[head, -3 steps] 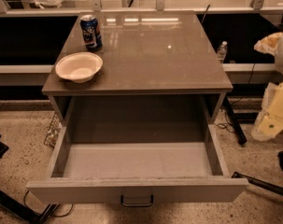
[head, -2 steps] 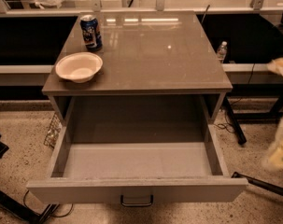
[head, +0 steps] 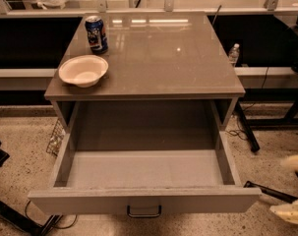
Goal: Close top drawer
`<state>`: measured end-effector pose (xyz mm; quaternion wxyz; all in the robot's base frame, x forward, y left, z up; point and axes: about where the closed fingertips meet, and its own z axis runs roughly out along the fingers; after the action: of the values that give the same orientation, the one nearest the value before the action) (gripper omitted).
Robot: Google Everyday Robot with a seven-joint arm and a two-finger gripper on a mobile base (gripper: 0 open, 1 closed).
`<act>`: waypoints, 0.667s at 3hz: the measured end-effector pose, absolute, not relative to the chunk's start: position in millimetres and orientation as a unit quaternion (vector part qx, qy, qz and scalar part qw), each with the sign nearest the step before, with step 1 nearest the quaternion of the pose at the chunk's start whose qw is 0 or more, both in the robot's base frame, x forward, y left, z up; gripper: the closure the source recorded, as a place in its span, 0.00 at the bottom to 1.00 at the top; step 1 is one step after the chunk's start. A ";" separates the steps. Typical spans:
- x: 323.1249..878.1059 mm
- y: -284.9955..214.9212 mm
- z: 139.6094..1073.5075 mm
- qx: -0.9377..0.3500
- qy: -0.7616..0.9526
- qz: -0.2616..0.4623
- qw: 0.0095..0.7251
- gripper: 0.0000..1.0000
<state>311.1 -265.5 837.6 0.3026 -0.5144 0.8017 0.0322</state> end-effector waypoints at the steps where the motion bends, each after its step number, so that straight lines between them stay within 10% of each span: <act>1: 291.5 -265.1 778.4 -0.497 0.808 0.080 0.306 0.62; 2: 281.1 -246.3 727.7 -0.488 0.805 0.134 0.310 0.93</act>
Offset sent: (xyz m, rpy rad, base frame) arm -0.0402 0.0217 -0.1553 0.2754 0.1468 0.0068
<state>281.1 -246.3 727.7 0.3099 -0.4877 0.8050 0.1340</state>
